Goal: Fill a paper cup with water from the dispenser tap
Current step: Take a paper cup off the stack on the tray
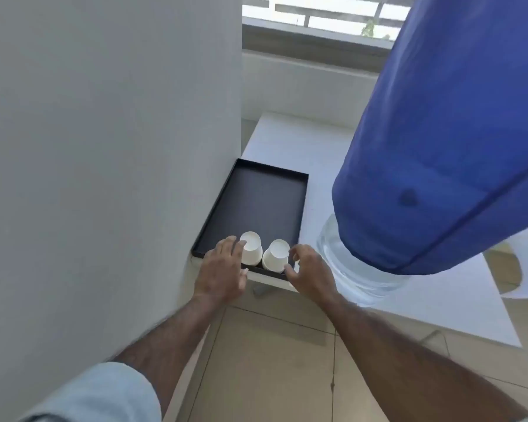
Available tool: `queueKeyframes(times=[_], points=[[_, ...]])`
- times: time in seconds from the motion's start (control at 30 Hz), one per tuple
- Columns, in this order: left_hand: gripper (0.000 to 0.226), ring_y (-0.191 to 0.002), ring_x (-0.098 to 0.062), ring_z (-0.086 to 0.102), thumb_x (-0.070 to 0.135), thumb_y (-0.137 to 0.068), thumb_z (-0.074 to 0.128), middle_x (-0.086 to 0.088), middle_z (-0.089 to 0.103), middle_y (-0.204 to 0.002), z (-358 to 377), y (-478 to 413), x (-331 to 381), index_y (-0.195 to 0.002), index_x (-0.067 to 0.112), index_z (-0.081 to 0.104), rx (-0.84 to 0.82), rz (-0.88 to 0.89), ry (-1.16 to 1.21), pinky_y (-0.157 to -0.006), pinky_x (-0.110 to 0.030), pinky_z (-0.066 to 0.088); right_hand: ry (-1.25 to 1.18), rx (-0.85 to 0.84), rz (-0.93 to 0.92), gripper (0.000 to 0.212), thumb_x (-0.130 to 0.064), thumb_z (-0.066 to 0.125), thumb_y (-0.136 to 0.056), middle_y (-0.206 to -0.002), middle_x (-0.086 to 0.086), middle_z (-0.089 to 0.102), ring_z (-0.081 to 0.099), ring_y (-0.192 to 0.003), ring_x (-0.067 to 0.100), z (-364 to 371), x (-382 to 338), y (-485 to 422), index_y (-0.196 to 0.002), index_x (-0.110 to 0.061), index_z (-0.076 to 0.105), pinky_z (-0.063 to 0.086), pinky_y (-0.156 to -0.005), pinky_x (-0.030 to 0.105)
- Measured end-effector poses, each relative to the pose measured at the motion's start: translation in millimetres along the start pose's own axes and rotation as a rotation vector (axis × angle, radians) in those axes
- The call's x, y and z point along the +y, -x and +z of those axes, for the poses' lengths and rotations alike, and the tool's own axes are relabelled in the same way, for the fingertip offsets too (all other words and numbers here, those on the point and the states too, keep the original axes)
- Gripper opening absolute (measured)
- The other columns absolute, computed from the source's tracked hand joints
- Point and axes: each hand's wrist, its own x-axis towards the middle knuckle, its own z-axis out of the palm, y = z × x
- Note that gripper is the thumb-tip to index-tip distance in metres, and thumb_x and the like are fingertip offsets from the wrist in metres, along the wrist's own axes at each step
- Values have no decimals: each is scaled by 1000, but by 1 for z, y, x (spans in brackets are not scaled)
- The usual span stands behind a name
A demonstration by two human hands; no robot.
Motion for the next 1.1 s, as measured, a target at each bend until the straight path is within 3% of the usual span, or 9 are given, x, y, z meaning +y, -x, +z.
queueKeyframes(times=[0.1, 0.3, 0.43, 0.53, 0.63, 0.7, 0.83, 1.1], points=[[74, -136, -27, 41, 39, -84, 63, -11, 41, -149, 17, -14, -4, -146, 11, 34, -7, -59, 56, -101, -40, 45, 20, -7, 31, 45, -29, 67, -83, -120, 2, 56, 58, -106, 24, 13, 0, -25, -123, -14, 54, 54, -83, 40], [77, -137, -32, 40, 35, -81, 68, -16, 37, -151, 47, -30, -1, -145, 10, 34, 18, -80, 145, -99, -46, 46, 135, -116, 33, 77, -42, 72, -82, -142, 5, 45, 53, -123, 27, 37, 8, -61, -144, -12, 38, 52, -92, 42], [78, -138, -33, 38, 35, -79, 70, -18, 31, -155, 61, -33, 1, -144, 7, 35, 44, -81, 145, -104, -47, 44, 172, -139, 13, 70, -47, 71, -82, -137, 3, 49, 59, -116, 27, 52, 12, -72, -139, -15, 44, 51, -86, 40], [68, -129, -35, 48, 28, -75, 71, -17, 46, -145, 66, -28, 5, -135, 6, 47, 158, -13, 151, -98, -48, 46, 201, -118, -9, 56, -47, 70, -82, -124, 1, 58, 61, -108, 25, 55, 13, -75, -125, -16, 53, 50, -82, 37], [60, -111, -32, 59, 26, -73, 69, -11, 60, -126, 79, -13, 18, -128, 7, 55, 146, 7, 225, -86, -43, 51, 214, -107, -21, 52, -47, 70, -81, -119, 2, 59, 62, -104, 25, 56, 15, -74, -120, -16, 55, 49, -79, 36], [57, -116, -29, 57, 27, -79, 65, -9, 60, -128, 91, -4, 26, -132, 8, 54, 74, -20, 287, -95, -40, 48, 214, -107, -24, 53, -47, 71, -80, -118, 2, 59, 61, -104, 25, 55, 15, -73, -120, -16, 55, 49, -79, 37], [66, -142, -21, 36, 32, -89, 57, -8, 44, -151, 115, -4, 40, -147, 7, 37, -72, -67, 337, -117, -33, 28, 208, -104, -29, 53, -45, 71, -80, -119, 2, 58, 62, -102, 26, 56, 17, -75, -120, -16, 55, 44, -74, 33], [84, -152, -20, 12, 35, -92, 54, -10, 15, -165, 133, -12, 59, -155, 4, 9, -180, -148, 374, -124, -38, 16, 155, -81, -66, 52, -41, 72, -81, -118, 6, 60, 61, -101, 28, 54, 18, -77, -122, -11, 58, 52, -84, 39]])
